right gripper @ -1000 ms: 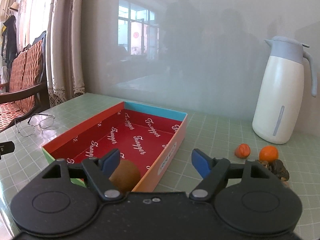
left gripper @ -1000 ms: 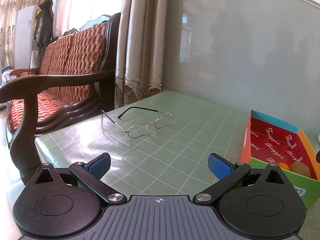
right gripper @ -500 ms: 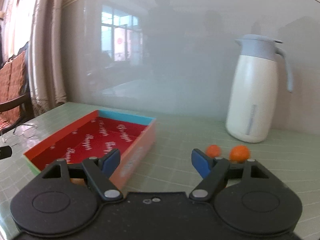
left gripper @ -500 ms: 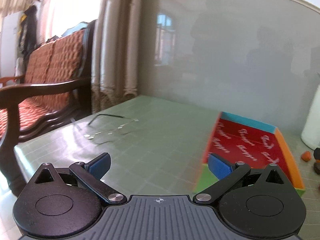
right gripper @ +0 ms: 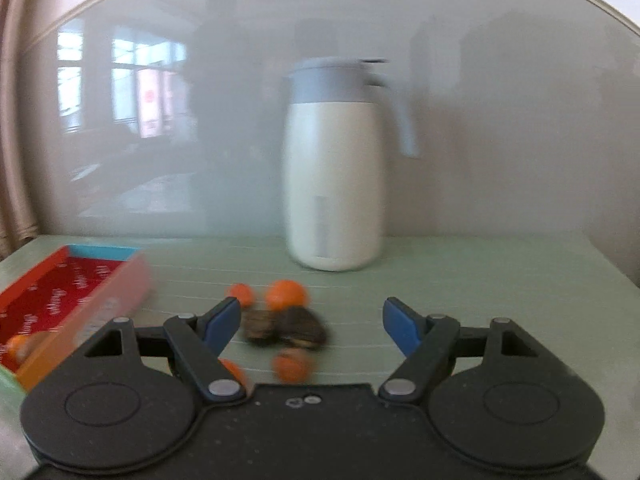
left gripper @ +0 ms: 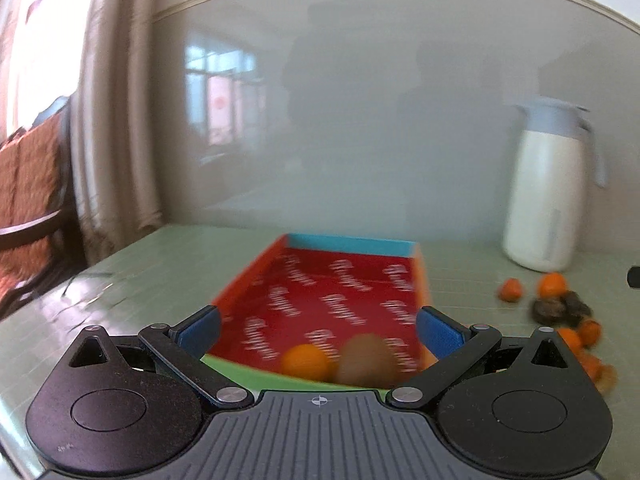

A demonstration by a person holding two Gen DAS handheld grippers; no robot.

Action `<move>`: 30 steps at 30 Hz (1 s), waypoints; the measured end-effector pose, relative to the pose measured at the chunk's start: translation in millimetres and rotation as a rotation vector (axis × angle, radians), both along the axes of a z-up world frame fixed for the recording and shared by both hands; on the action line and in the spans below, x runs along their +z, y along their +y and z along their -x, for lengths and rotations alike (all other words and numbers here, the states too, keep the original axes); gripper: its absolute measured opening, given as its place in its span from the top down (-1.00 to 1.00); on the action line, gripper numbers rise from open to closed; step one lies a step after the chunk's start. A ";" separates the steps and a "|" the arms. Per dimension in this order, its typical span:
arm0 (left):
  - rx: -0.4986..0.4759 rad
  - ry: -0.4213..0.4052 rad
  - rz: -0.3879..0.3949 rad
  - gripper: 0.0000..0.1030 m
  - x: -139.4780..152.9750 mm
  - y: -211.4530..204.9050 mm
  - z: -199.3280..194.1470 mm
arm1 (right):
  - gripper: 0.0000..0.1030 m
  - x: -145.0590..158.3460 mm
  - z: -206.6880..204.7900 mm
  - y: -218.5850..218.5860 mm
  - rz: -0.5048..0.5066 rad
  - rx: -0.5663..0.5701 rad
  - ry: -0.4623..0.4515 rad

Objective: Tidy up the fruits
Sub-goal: 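Move the left tool back to the fruit pile and grasp an orange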

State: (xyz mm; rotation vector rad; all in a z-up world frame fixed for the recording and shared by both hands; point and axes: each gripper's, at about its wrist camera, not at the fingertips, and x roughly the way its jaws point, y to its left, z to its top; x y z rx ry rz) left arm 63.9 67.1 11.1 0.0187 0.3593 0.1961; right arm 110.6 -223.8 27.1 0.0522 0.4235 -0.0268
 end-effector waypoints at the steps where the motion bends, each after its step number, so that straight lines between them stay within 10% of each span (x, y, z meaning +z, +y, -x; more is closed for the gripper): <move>1: -0.021 -0.001 -0.003 -0.99 0.6 -8.7 -0.4 | -0.50 -1.0 1.5 -9.2 -0.003 -0.019 0.004; 30: -0.270 0.136 0.018 -0.98 -30.5 -167.3 -56.1 | -0.51 -21.5 39.8 -151.9 -0.027 -0.301 0.054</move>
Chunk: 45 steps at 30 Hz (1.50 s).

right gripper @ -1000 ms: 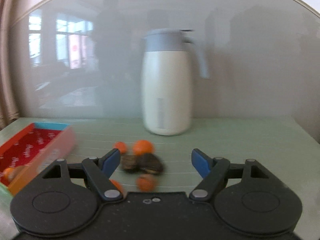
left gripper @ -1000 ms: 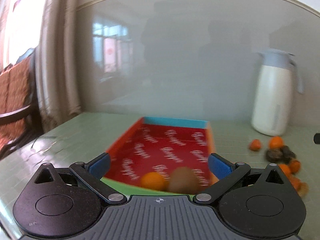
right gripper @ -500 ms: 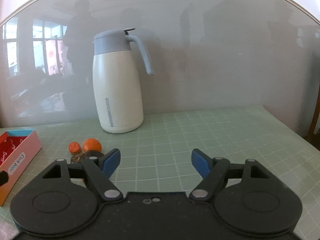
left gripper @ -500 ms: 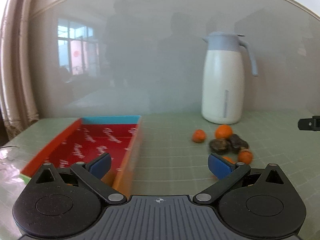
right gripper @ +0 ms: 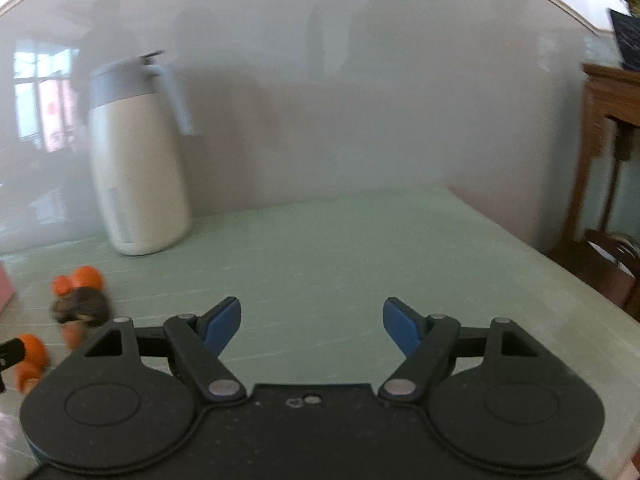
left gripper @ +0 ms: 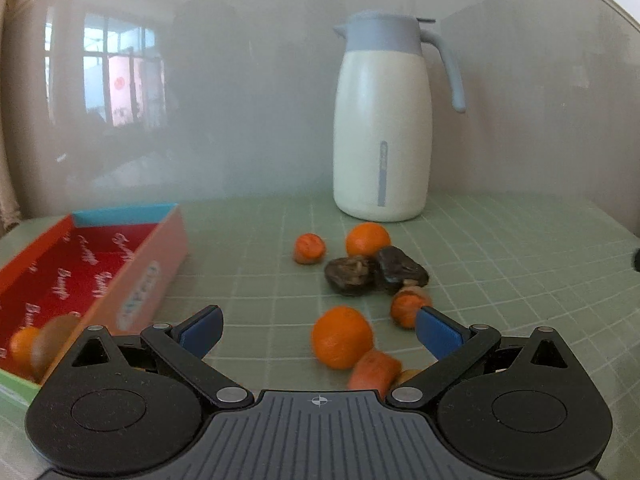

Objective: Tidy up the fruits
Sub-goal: 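Move the left tool back to the fruit pile and grasp an orange, then carry the orange with the left tool into the red box and release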

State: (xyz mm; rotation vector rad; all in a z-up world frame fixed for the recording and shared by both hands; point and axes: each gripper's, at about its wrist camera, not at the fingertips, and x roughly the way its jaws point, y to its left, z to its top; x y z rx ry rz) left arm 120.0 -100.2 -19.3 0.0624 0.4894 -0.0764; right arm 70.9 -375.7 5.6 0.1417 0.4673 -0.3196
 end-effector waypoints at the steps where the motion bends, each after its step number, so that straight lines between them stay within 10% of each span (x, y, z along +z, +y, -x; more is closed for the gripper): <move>1: -0.001 0.012 -0.005 -0.98 -2.5 -3.4 -3.1 | -0.51 -1.6 1.8 -7.4 -0.004 -0.014 0.003; 5: -0.010 0.087 0.002 -0.49 -11.8 -11.4 -16.3 | -0.52 -7.1 10.9 -30.1 -0.012 -0.064 0.015; 13: 0.006 0.149 0.010 -0.39 -18.4 -12.6 -27.6 | -0.53 -11.7 14.2 -38.8 -0.014 -0.079 0.018; 20: -0.005 0.119 -0.003 0.26 -15.7 -15.6 -24.6 | -0.53 -10.4 14.8 -36.8 -0.006 -0.064 0.014; 45: 0.071 -0.046 -0.007 0.26 20.3 28.3 0.9 | -0.53 -6.8 10.5 -30.2 -0.018 -0.053 0.007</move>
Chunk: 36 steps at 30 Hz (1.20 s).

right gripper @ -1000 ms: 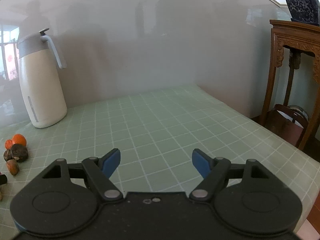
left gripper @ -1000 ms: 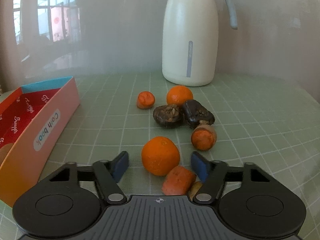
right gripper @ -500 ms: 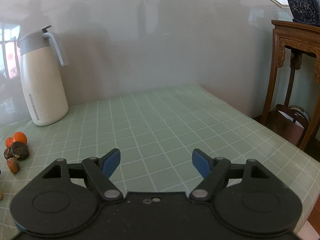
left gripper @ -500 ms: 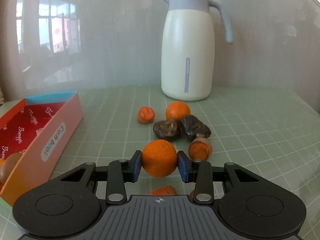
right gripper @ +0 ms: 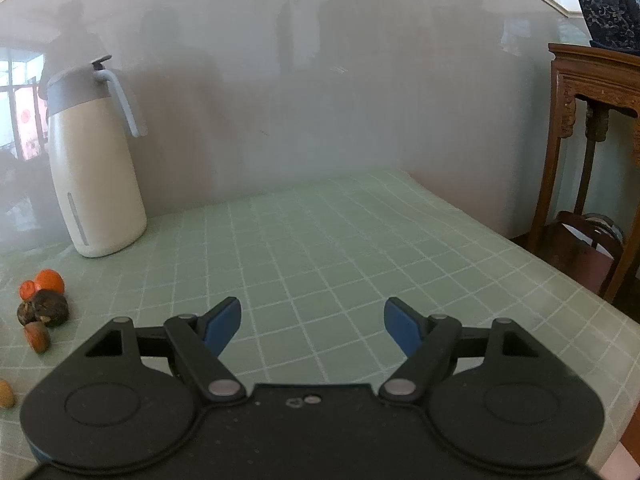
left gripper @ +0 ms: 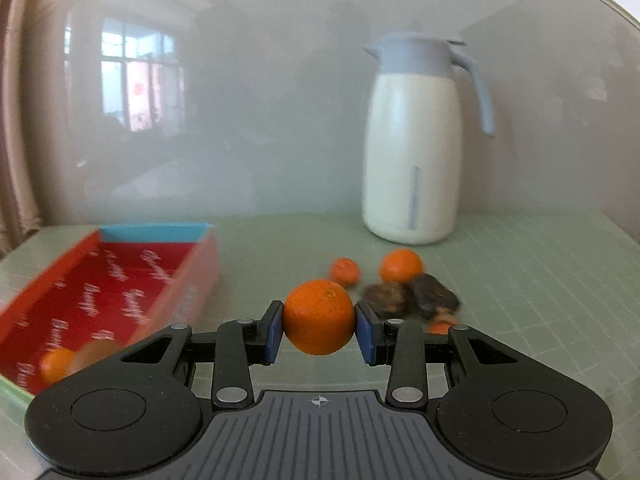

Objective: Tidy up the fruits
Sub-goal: 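Carry the orange with the left tool into the red box and release, then withdraw the left tool while the right tool grasps a dark dried fruit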

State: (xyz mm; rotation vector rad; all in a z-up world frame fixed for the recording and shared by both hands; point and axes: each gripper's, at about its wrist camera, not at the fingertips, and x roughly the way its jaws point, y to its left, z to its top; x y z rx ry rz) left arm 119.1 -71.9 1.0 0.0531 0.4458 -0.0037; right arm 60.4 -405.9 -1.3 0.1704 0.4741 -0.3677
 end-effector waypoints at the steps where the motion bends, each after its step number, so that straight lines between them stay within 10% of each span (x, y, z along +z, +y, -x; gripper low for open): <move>1: 0.011 -0.003 -0.001 0.26 1.6 5.9 0.6 | -0.53 0.5 -1.1 2.3 -0.002 0.005 -0.001; 23: 0.370 0.050 0.065 0.25 0.4 161.3 1.5 | -0.53 2.0 -15.8 40.5 0.006 0.058 0.013; 27: 0.373 0.026 0.053 -0.67 -0.7 154.8 1.0 | -0.53 0.8 -13.7 35.9 0.004 0.048 0.013; 36: 0.323 0.011 0.005 -0.67 -2.5 129.1 -1.8 | -0.53 0.1 -13.4 29.4 0.001 0.040 0.011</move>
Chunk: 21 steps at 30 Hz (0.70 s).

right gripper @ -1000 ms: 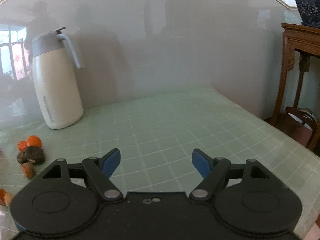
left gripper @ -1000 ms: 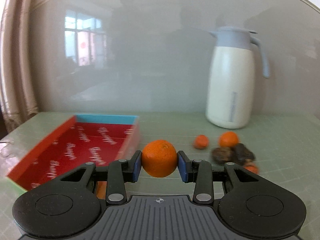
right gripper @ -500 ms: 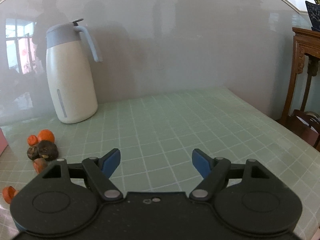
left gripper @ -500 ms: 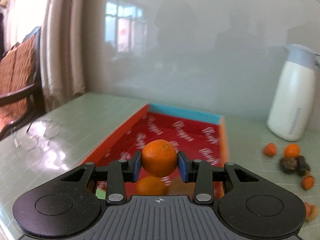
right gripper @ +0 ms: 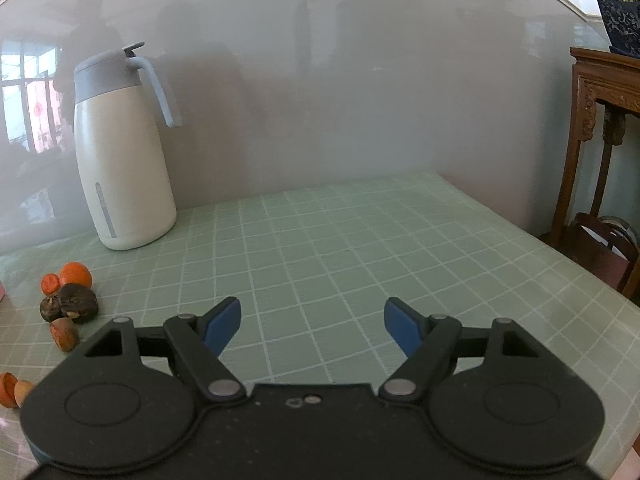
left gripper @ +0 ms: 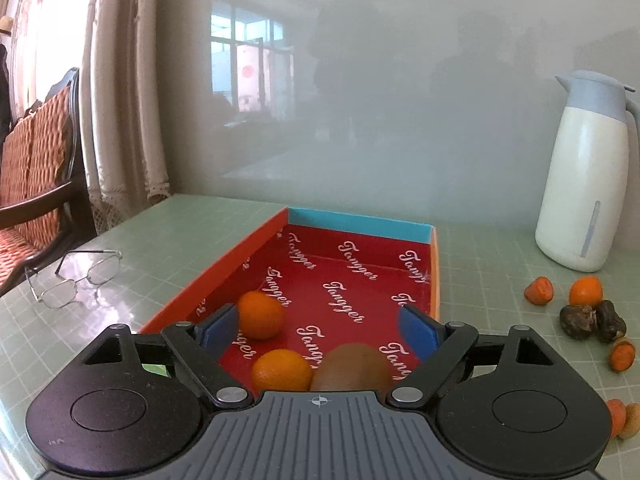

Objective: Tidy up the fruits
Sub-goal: 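Withdraw the left tool while the right tool grasps a dark dried fruit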

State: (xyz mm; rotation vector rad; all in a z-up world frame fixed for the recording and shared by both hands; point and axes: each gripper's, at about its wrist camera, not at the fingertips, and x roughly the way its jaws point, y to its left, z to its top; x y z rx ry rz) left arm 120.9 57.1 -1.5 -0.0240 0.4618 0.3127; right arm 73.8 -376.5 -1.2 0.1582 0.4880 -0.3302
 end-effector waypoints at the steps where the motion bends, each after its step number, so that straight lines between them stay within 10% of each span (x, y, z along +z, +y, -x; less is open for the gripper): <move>1: 0.000 0.003 -0.002 -0.67 -0.3 -1.1 0.0 | -0.53 0.0 -0.6 -1.1 -0.001 -0.001 0.000; 21: 0.016 -0.028 -0.004 -0.67 0.2 20.1 11.1 | -0.52 -6.2 -43.7 33.5 0.006 0.055 0.035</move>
